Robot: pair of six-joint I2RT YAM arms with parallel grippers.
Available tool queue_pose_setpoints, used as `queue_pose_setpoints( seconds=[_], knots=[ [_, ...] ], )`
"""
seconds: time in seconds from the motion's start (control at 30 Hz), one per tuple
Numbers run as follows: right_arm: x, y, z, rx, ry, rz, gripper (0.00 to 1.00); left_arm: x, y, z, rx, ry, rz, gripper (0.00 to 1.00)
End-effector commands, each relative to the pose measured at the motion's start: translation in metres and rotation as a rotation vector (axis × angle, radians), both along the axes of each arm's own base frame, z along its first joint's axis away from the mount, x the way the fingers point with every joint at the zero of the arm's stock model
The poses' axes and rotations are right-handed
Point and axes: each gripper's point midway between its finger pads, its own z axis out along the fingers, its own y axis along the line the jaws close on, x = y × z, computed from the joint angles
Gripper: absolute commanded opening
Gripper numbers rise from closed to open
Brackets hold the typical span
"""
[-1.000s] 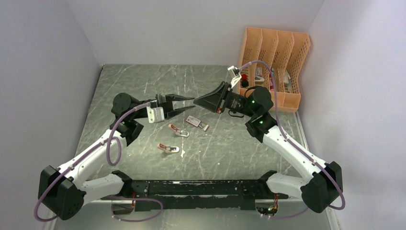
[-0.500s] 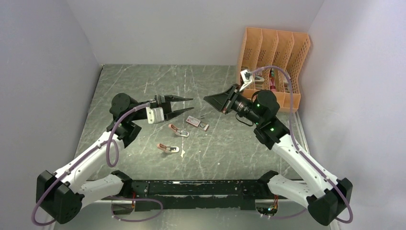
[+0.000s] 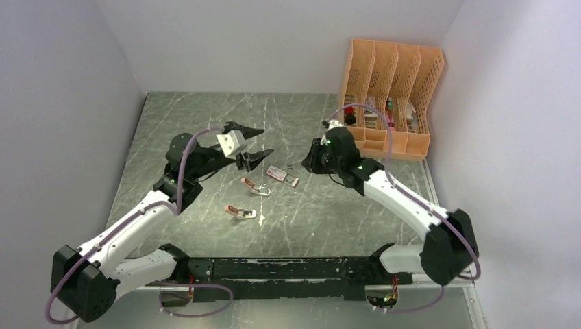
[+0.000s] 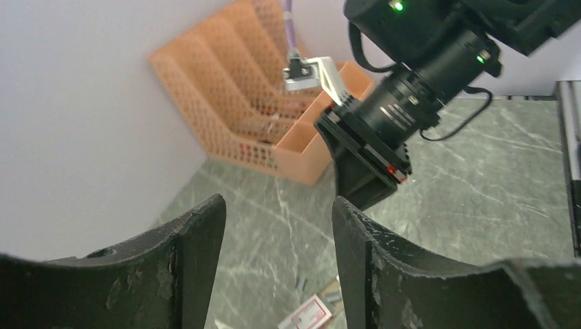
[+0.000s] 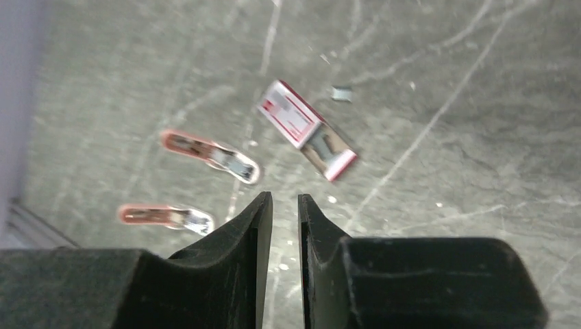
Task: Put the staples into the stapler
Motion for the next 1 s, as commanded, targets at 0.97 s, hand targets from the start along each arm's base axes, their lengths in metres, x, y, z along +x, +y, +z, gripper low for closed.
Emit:
queue_pose_setpoints(
  seconds=[0.97],
  knots=[
    [0.097, 0.045, -0.134, -0.506, 0.232, 0.144, 0.64, 0.098, 0.086, -0.092, -0.017, 0.399, 0.606, 0.71]
  ],
)
